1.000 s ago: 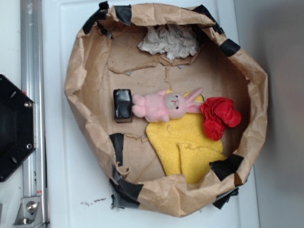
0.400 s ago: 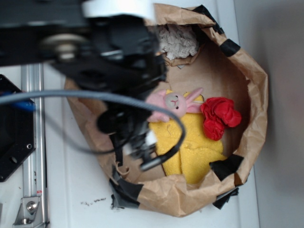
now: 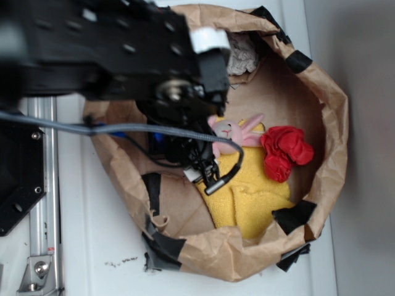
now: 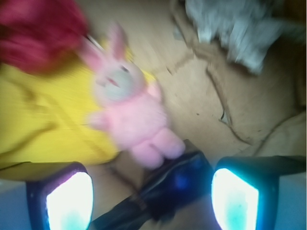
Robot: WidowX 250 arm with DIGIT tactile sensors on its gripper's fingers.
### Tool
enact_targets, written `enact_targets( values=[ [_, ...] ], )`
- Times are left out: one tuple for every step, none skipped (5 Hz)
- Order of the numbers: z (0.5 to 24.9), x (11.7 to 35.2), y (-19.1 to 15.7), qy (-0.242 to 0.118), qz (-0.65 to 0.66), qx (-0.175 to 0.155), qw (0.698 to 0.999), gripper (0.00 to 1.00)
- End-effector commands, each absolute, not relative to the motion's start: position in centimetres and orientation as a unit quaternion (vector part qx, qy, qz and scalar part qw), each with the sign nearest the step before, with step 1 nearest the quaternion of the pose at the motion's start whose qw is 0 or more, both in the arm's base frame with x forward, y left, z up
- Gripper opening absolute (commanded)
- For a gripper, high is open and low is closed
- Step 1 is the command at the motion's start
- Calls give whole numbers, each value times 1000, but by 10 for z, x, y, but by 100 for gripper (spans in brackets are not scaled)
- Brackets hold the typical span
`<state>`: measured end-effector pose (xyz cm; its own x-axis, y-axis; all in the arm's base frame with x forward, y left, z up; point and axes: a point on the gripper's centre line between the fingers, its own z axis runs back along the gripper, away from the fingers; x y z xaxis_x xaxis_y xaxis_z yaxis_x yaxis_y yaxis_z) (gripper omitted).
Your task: Grab the black box.
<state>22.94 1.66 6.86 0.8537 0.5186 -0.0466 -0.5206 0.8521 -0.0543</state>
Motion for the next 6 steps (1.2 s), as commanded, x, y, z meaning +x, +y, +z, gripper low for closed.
enact_targets(
  values=[
    [24, 212, 18, 47, 263, 4, 964, 100],
    [10, 214, 20, 68, 275, 19, 959, 100],
    [10, 211, 19, 72, 281, 18, 957, 0],
    [18, 209, 21, 66, 264, 9, 962, 0],
    [51, 208, 18, 31, 242, 1, 970, 0],
    [100, 200, 17, -39, 219, 5, 975, 100]
  ],
)
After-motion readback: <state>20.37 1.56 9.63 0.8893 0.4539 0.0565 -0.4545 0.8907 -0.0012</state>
